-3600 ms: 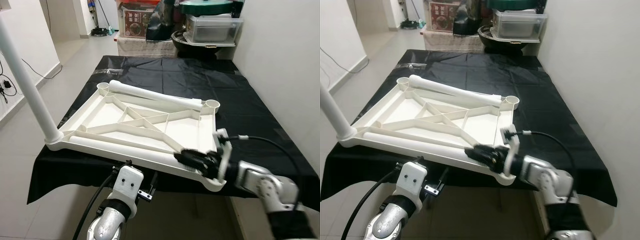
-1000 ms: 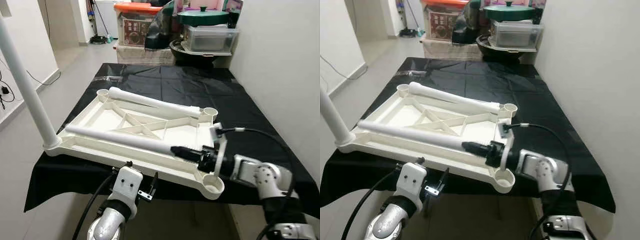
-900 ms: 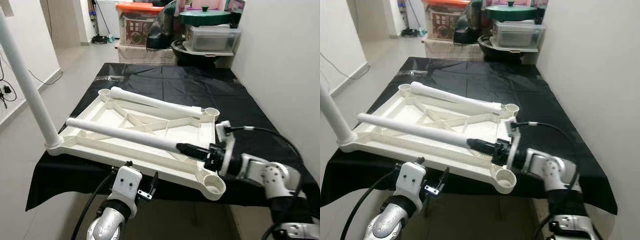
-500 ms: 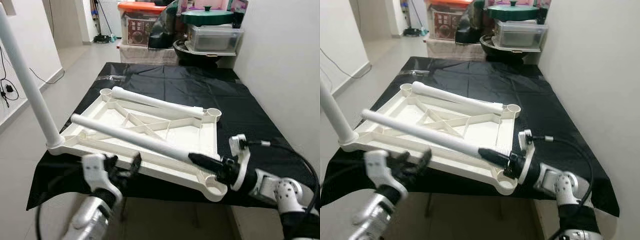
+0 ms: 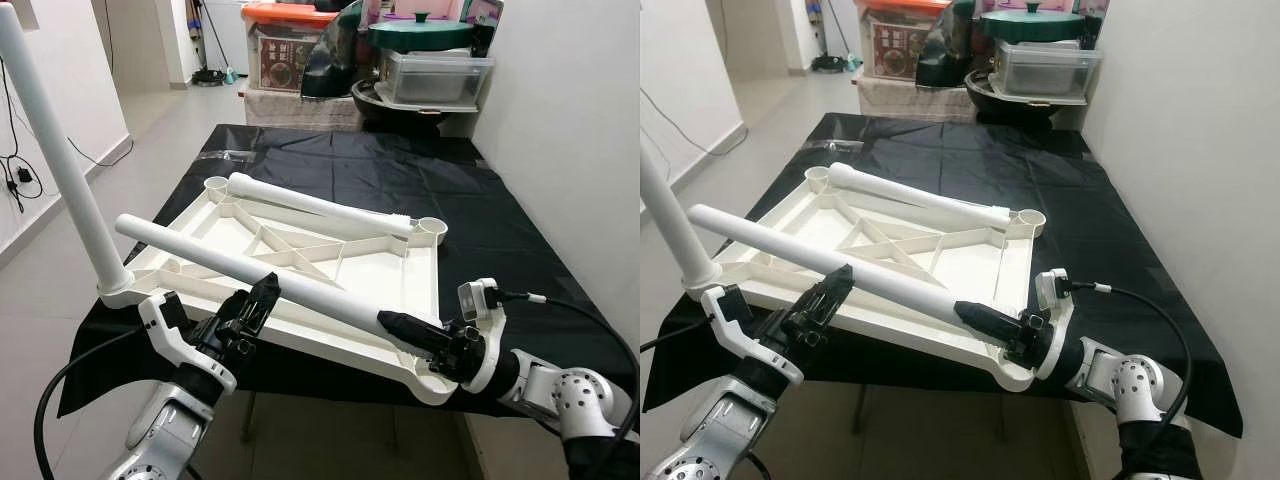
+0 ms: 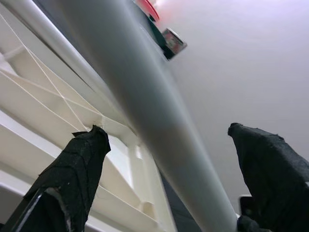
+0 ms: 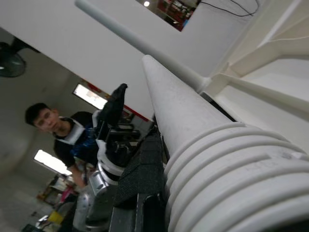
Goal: Building children table
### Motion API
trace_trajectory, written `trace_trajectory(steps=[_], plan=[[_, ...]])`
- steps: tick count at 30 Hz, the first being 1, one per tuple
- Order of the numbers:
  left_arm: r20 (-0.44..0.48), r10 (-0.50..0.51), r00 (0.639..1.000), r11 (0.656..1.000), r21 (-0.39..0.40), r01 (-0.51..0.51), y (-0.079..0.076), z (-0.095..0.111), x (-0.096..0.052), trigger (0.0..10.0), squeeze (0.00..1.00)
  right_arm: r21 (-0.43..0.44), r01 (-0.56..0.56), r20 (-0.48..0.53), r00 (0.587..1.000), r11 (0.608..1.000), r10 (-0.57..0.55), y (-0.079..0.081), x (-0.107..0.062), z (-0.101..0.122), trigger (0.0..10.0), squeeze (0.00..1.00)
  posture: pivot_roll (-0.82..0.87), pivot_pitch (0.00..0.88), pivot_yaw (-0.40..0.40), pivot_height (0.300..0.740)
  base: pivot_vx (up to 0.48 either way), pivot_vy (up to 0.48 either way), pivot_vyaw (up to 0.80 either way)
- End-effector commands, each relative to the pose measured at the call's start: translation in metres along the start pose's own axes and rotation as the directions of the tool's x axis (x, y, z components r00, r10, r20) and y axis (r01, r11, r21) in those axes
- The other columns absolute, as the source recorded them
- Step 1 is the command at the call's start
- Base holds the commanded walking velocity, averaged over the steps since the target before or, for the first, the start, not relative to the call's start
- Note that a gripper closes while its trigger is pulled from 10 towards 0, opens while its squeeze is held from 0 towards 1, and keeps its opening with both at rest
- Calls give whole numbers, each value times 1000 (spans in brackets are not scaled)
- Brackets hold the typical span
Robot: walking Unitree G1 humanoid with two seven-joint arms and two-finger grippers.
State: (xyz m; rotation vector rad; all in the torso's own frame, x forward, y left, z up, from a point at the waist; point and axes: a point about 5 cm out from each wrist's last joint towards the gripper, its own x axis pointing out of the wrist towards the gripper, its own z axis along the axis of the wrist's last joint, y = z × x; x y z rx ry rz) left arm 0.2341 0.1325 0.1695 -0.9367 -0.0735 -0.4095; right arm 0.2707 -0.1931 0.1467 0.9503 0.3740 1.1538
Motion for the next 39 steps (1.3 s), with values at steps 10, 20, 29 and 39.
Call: trace_trajectory(steps=[10,20,29,39], plan=[[72,-100,992,965,-235,114,-16,8,5,10000,0,13,-92,-49,995,996,92,11,1,-12,0,0,52,34,-69,740,0,0,0],[131,-131,983,935,-313,167,-18,20,2,0,0,14,-98,-78,992,995,98,13,3,-19,0,0,49,40,-68,740,0,0,0],[142,-91,986,931,-340,135,-12,21,2,0,0,-6,-110,-47,993,994,109,14,5,-14,0,0,44,45,-64,740,0,0,0],[140,-80,987,931,-342,124,-9,24,2,0,0,-45,-103,-51,994,994,101,15,9,-16,10000,494,41,49,-61,740,0,0,0]])
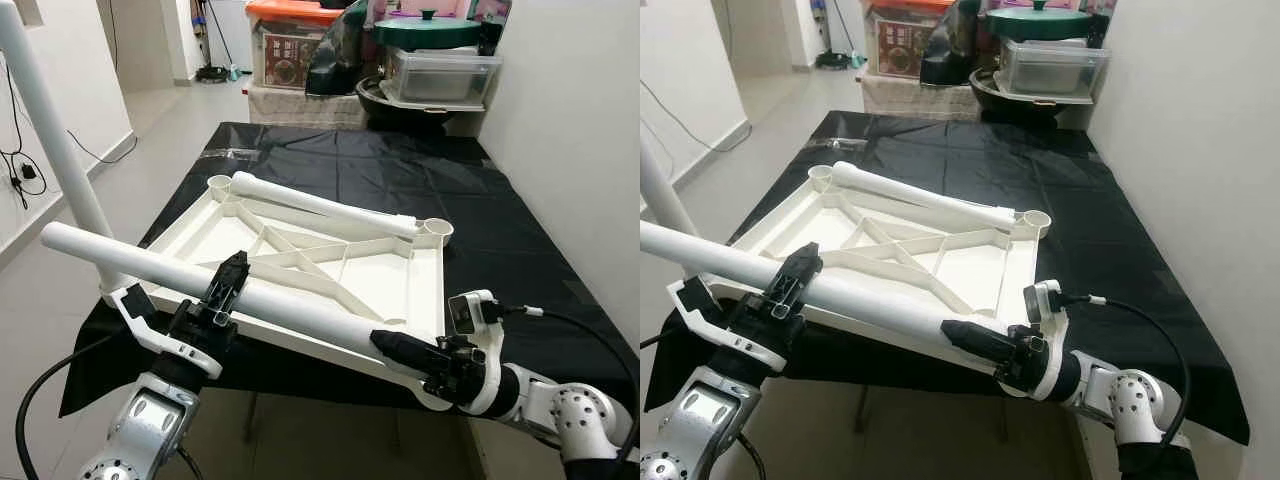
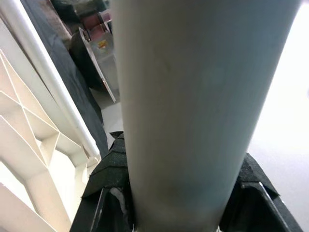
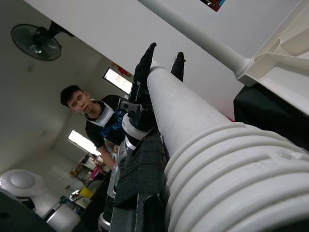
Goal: Building children table
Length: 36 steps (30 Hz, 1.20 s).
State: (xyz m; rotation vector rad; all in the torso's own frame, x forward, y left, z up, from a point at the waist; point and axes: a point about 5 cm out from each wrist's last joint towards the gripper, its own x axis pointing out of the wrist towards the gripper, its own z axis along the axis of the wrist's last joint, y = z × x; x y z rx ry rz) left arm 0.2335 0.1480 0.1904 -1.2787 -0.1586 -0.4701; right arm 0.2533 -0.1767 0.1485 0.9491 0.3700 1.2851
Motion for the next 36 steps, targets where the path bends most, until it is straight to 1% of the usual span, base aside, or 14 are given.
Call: trace_trajectory(steps=[1,2,3,4,5,6,7,13,19,22,25,26,32,36], plan=[[15,-5,1000,999,-34,6,0,-1,2,0,0,-47,11,5,1000,999,-11,2,1,2,10000,494,41,49,-61,740,0,0,0],[15,-5,1000,999,-34,6,0,-1,2,0,0,-47,11,5,1000,999,-11,2,1,2,10000,494,41,49,-61,740,0,0,0],[12,-3,1000,1000,-29,3,0,-1,3,0,0,-61,9,4,1000,998,-9,2,2,1,10000,1000,41,47,-62,740,0,0,0],[12,-3,1000,1000,-29,3,0,-1,3,0,0,-61,9,4,1000,998,-9,2,2,1,10000,1000,41,47,-62,740,0,0,0],[1,-6,1000,1000,-21,6,0,-2,4,10000,0,-66,29,8,1000,997,-28,0,1,1,10000,1000,44,43,-64,740,0,0,0],[-7,-8,1000,1000,-15,8,-1,-3,5,10000,0,-67,42,11,999,997,-41,-2,-1,1,10000,1000,44,43,-64,740,0,0,0],[-11,-9,1000,1000,-11,9,-1,-2,6,10000,0,-62,61,16,998,996,-60,-5,-5,1,10000,0,47,30,-64,740,0,0,0],[-13,-18,1000,1000,16,18,-4,7,8,10000,0,-71,159,11,987,985,-158,-13,-34,3,10000,0,47,11,-68,740,0,0,0],[-37,-66,997,992,106,70,-10,20,21,10000,0,-155,359,69,933,920,-352,-24,-72,23,10000,0,43,0,-59,740,0,0,0],[-40,-72,997,991,113,76,-10,21,24,10000,0,-172,386,87,923,906,-376,-26,-75,27,10000,0,37,0,-54,740,0,0,0],[-76,-107,991,981,157,118,-17,23,34,10000,0,-239,469,178,882,850,-436,-28,-80,48,10000,0,33,0,-56,740,0,0,0],[-76,-107,991,981,157,118,-17,23,34,10000,0,-239,469,178,882,850,-436,-28,-80,48,10000,0,33,0,-56,740,0,0,0],[-134,-160,978,957,220,187,-30,27,50,10000,0,-393,576,364,813,717,-454,-23,-66,88,10000,0,39,0,-53,740,0,0,0],[-162,-194,967,943,242,230,-37,30,57,10000,0,-429,573,397,814,698,-423,-18,-54,101,10000,0,42,0,-51,740,0,0,0]])
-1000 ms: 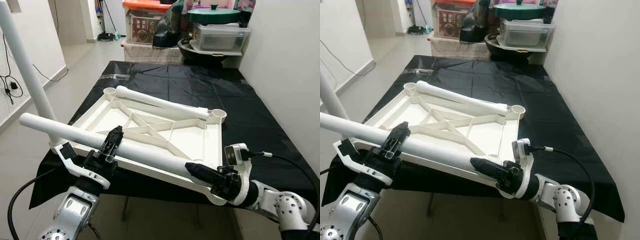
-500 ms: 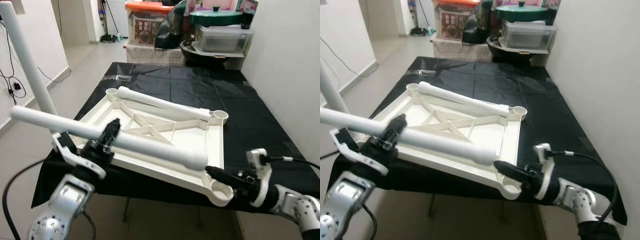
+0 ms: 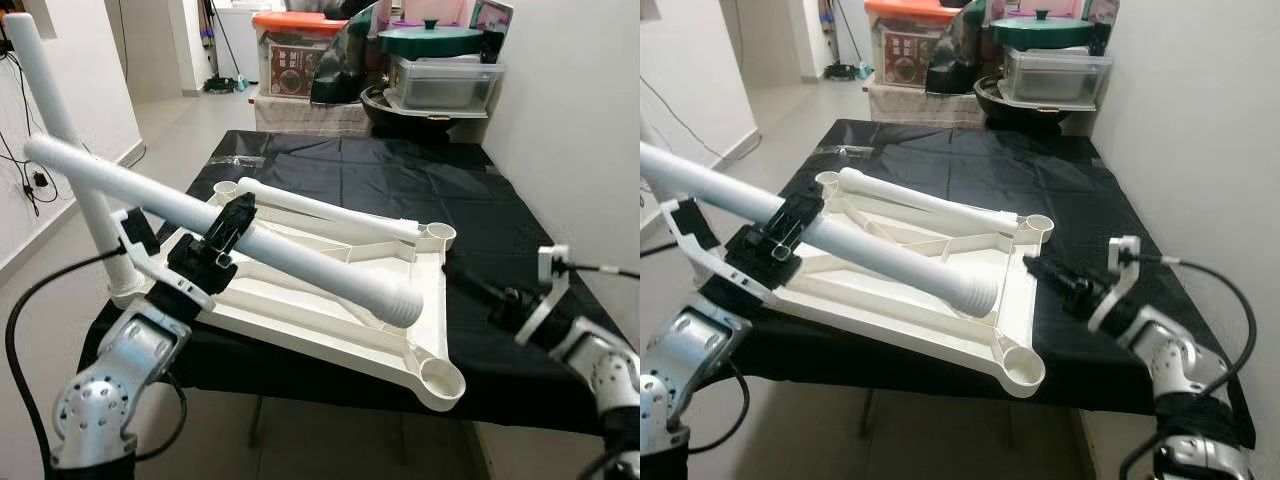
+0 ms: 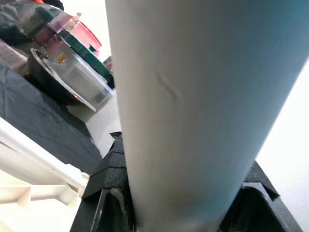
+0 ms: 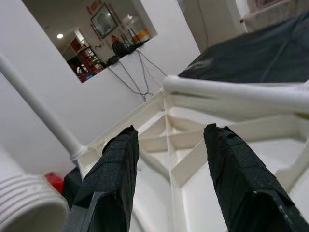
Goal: Building children table
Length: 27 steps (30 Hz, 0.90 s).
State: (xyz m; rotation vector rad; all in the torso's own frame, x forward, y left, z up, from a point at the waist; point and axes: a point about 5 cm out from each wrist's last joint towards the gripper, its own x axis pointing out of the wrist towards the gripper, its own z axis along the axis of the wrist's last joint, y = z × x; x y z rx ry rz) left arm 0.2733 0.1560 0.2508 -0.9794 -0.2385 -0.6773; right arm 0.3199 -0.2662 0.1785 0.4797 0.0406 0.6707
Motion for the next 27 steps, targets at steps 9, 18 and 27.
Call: trace_trajectory(steps=[9,18,27], plan=[[-140,-71,988,959,261,106,-5,7,42,10000,0,-294,16,66,998,956,4,44,62,17,10000,0,34,0,-37,740,0,0,-292],[-220,-101,970,887,422,188,-15,-6,66,10000,0,-316,-68,94,990,946,103,73,82,12,10000,0,37,0,-37,740,0,0,-769],[-237,-127,963,862,453,225,-17,-6,73,10000,0,-344,-87,109,985,935,132,90,91,7,10000,0,43,0,-35,740,0,0,-773]])
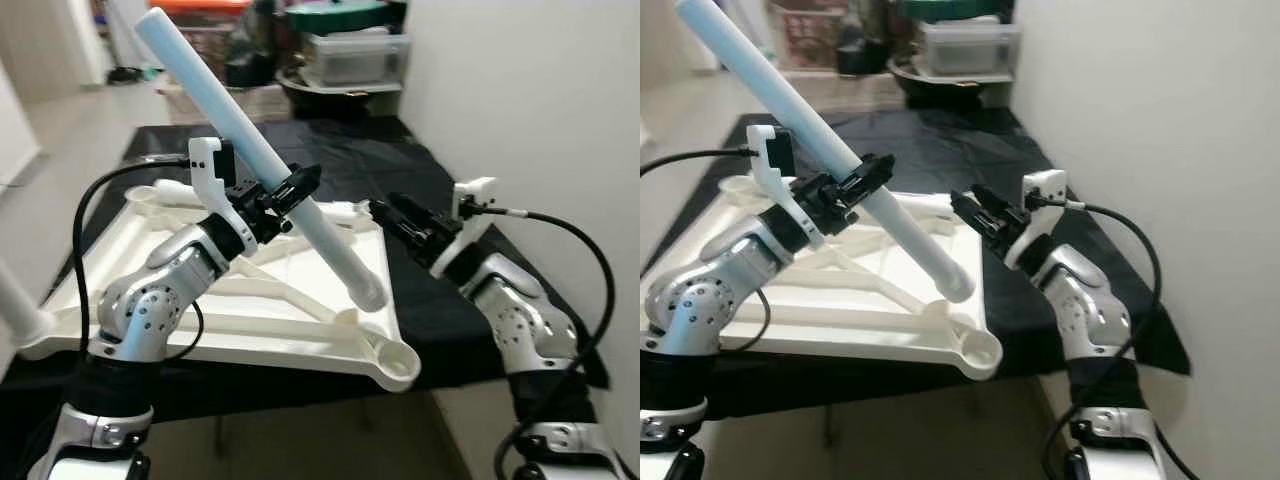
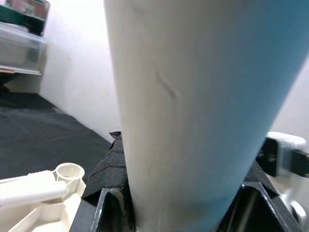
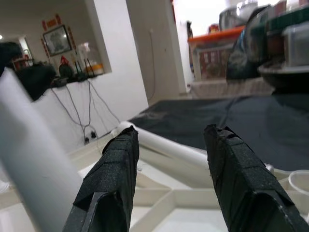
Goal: Building children table
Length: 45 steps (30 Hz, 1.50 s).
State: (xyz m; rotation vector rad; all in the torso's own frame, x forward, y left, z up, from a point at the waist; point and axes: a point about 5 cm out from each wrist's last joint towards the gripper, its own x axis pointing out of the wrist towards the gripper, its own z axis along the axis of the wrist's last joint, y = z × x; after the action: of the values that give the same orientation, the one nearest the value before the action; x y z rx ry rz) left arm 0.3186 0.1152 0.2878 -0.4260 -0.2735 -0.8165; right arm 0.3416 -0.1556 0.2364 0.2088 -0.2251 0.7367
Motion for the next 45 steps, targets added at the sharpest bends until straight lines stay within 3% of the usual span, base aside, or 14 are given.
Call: trace_trajectory(steps=[1,16,17,21,24,26,27,30,31,35,45], plan=[[20,-24,1000,999,24,23,-2,5,3,10000,0,-17,-4,-5,1000,1000,4,5,0,-3,10000,0,43,0,-35,740,0,0,-781],[8,-42,999,996,73,41,3,5,8,10000,0,-49,-10,-9,1000,999,9,10,4,0,10000,0,40,0,-30,740,0,0,-630],[-8,-66,998,994,92,66,3,6,10,10000,0,-65,-44,-58,997,997,40,9,4,0,10000,0,41,0,-32,740,0,0,0],[-13,-72,997,993,96,73,3,7,10,10000,0,-69,-54,-72,996,996,49,9,4,0,10000,0,41,0,-32,740,0,0,0],[-54,-110,992,983,139,117,5,7,14,10000,0,-104,-128,-183,977,986,107,6,2,-4,10000,0,44,0,-33,740,0,0,0],[-54,-110,992,983,139,117,5,7,14,10000,0,-104,-128,-183,977,986,107,6,2,-4,10000,0,44,0,-33,740,0,0,0],[-72,-118,990,978,163,128,6,7,16,10000,0,-116,-157,-211,969,981,130,3,2,-3,10000,1000,46,0,-34,740,0,0,0],[-99,-141,985,969,189,158,6,7,19,10000,0,-139,-200,-270,950,970,157,-1,-1,-1,10000,1000,46,0,-37,740,0,0,0],[-109,-153,982,967,190,172,6,7,21,10000,0,-162,-219,-317,935,962,159,-4,-2,-2,10000,0,47,0,-36,740,0,0,0],[-121,-178,977,961,190,199,3,3,28,10000,0,-183,-279,-428,886,943,179,-3,-1,-10,10000,0,46,0,-36,740,0,0,0],[-142,-248,958,947,175,271,-8,-11,43,10000,0,-132,-334,-439,864,933,248,18,22,-11,10000,0,38,0,-25,740,0,0,0]])
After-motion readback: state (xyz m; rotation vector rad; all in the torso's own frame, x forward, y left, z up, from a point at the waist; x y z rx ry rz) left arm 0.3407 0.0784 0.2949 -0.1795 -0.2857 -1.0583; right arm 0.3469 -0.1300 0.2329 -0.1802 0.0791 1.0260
